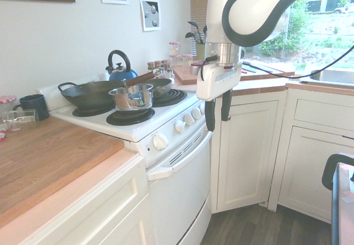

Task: Open the oven

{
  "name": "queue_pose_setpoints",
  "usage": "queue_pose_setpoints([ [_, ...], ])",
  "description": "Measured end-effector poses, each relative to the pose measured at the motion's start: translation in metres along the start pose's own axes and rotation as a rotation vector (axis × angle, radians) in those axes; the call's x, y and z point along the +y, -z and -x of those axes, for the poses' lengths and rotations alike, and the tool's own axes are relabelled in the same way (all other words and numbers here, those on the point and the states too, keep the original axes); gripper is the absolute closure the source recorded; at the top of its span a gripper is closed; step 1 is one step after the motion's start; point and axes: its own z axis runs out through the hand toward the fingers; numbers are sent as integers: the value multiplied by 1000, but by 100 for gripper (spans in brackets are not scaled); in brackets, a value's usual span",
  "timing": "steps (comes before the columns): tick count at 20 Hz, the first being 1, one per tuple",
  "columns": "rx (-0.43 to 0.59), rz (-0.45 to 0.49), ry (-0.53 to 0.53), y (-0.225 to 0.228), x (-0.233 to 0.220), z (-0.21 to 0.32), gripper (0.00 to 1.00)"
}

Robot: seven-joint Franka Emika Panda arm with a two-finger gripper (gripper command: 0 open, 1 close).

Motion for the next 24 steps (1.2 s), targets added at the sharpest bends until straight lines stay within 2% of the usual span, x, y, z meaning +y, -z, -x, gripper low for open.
queue_pose_setpoints([
  [3,-2,0,-11,-4,2,-1,0],
  [6,50,-40,-81,-20,2,-8,0],
  [13,126,-79,-120,-111,16,-61,0],
  [17,166,-117,-155,-147,7,-99,0],
  [24,181,-146,-124,-176,-18,-140,0],
])
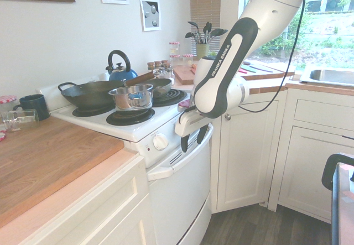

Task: Open the oven

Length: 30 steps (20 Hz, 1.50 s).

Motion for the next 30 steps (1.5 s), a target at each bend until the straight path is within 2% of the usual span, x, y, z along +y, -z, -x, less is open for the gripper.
queue_pose_setpoints([
  [11,-12,0,33,-48,-6,-12,0],
  [16,-9,20,137,-46,18,-24,0],
  [19,-37,59,165,-45,55,-20,0],
  [27,-161,207,172,-25,217,18,0],
  [30,-168,222,163,-5,245,14,0],
])
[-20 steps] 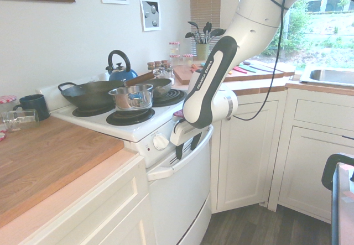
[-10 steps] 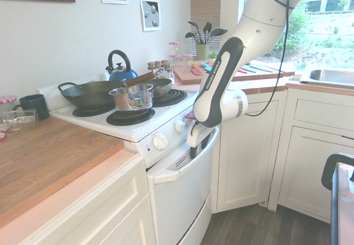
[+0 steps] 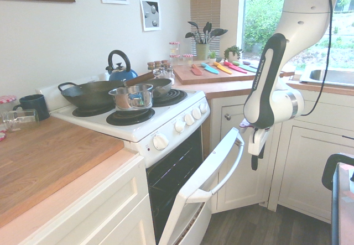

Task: Open the oven

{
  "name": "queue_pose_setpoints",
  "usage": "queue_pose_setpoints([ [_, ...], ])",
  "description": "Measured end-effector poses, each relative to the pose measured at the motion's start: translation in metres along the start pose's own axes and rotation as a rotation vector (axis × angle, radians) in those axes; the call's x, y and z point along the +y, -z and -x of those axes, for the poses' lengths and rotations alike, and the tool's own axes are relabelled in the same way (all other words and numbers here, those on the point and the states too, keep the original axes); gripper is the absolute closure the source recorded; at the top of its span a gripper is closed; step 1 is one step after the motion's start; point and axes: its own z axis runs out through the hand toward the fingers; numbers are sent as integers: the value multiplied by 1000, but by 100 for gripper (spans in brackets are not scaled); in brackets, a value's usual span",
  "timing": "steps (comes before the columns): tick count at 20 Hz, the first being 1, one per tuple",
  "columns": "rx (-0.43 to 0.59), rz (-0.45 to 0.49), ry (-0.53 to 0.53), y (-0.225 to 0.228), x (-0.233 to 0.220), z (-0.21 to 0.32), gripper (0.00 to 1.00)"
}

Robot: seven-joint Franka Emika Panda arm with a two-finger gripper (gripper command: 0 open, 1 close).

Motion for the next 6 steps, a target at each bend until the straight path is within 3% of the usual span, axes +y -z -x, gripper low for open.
queue_pose_setpoints([
  [6,26,-38,28,58,-43,0,0],
])
